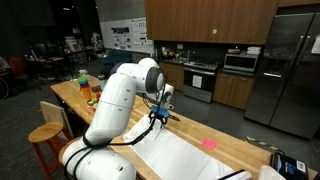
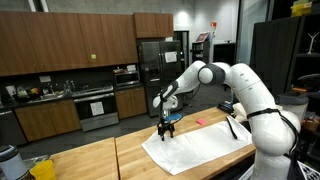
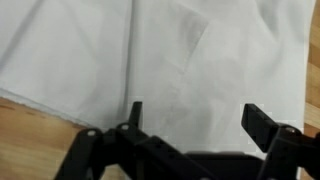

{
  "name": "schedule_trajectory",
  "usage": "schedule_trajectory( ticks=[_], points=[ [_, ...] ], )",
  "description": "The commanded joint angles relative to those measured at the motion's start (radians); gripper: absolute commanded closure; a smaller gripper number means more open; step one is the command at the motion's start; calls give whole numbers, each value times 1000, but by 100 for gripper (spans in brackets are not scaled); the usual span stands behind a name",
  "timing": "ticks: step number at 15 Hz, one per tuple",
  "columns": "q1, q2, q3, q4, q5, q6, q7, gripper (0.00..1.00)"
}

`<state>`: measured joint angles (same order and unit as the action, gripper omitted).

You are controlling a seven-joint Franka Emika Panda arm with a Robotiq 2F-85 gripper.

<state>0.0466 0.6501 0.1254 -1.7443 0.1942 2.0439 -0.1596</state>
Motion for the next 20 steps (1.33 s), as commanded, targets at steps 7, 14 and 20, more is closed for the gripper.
schedule_trajectory(
  ticks=[7,14,20],
  points=[
    [118,-210,-93,-349,-214,288,337,0],
    [120,-179,-87,-355,-222,337,383,0],
    [97,-147,-70,-351,-176,317,353,0]
  ],
)
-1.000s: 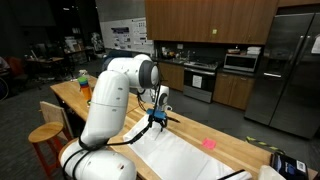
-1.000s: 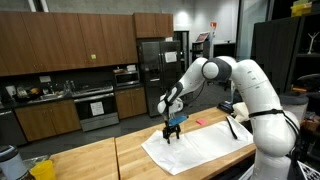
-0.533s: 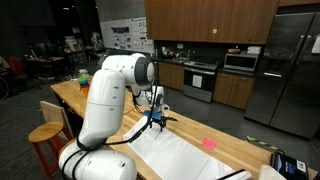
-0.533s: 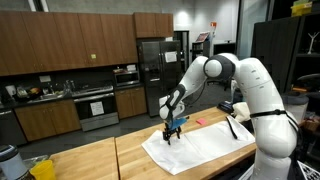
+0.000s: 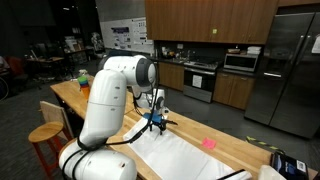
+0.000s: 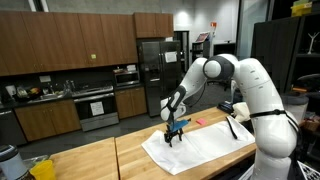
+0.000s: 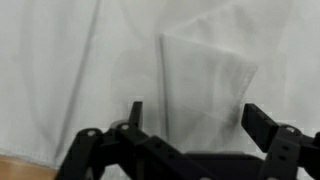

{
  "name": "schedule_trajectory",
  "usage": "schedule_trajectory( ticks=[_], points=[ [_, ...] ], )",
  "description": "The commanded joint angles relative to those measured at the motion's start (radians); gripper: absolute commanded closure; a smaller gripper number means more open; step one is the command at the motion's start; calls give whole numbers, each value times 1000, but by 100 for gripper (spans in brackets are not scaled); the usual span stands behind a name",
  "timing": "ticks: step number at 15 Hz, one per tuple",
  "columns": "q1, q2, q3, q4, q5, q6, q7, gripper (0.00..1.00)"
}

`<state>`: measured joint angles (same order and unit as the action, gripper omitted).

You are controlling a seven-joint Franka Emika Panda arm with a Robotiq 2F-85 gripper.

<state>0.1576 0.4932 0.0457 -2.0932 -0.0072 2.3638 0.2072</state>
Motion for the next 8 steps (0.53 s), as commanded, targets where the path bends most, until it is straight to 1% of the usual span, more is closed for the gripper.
schedule_trajectory(
  ticks=[1,2,5,6,8],
  points=[
    [-12,18,7,5,23,-7,-13,25],
    [-10,22,5,6,21,-7,-10,27],
    [-11,25,8,21,26,-20,-14,38],
    [-11,24,9,23,27,-25,-16,44],
    [-10,28,11,35,28,-41,-16,58]
  ],
)
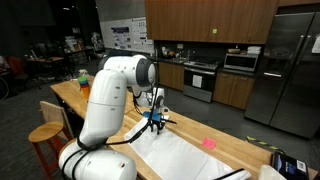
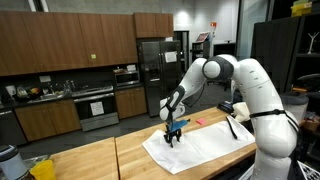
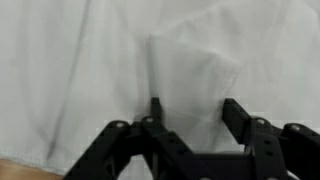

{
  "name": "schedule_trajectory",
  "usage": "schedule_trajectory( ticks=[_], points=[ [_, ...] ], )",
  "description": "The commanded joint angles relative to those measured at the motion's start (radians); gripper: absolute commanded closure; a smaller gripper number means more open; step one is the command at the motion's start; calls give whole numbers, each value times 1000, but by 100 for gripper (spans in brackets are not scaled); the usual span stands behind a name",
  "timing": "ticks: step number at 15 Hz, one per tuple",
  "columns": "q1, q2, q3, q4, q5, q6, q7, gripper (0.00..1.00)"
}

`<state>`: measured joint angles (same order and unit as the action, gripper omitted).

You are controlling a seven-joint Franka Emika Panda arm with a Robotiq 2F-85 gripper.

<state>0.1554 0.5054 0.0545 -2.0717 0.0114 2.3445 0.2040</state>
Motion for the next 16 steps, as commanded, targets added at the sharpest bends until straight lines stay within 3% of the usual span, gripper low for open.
schedule_trajectory(
  ticks=[1,4,6,8,9,10,11,12,13,16],
  points=[
    [-8,20,3,23,10,-32,-12,68],
    [-2,23,2,33,5,-55,-4,85],
    [-1,23,1,36,2,-66,-2,89],
    [2,25,-2,40,-4,-78,3,75],
    [2,28,-2,44,-5,-85,1,73],
    [0,30,-1,49,-3,-94,-2,77],
    [-15,30,12,54,18,-112,-34,55],
    [0,8,2,37,2,-85,-5,52],
    [0,9,2,39,2,-88,-6,76],
    [0,10,2,39,2,-88,-6,59]
  ],
)
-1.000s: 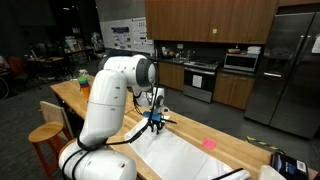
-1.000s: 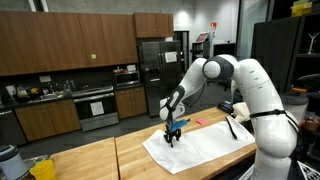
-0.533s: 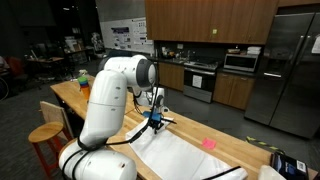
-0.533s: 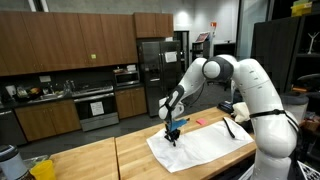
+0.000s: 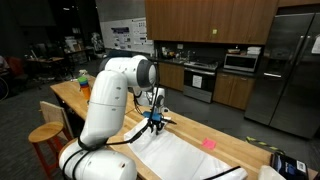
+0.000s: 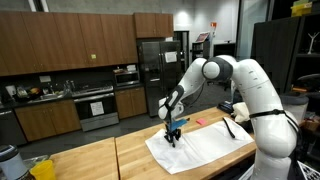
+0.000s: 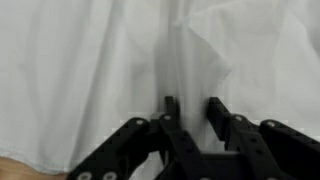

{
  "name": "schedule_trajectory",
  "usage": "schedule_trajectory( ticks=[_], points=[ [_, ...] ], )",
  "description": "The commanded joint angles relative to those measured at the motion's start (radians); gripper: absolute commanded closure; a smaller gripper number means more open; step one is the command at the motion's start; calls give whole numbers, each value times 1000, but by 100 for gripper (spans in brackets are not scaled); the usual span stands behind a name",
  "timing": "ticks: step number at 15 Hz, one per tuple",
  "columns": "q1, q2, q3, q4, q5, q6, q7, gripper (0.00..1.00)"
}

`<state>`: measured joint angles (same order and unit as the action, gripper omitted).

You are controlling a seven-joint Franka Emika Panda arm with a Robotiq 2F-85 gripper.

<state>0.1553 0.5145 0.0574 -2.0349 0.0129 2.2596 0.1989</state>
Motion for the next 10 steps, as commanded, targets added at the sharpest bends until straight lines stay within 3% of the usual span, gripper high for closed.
schedule_trajectory(
  ticks=[1,3,8,9,10],
  points=[
    [1,2,0,3,0,-3,0,28],
    [6,-13,-3,-6,-10,-7,5,27],
    [13,-16,-5,0,-24,-29,6,1],
    [14,-18,-4,0,-25,-32,5,0],
    [16,-16,-5,5,-27,-37,6,9]
  ],
)
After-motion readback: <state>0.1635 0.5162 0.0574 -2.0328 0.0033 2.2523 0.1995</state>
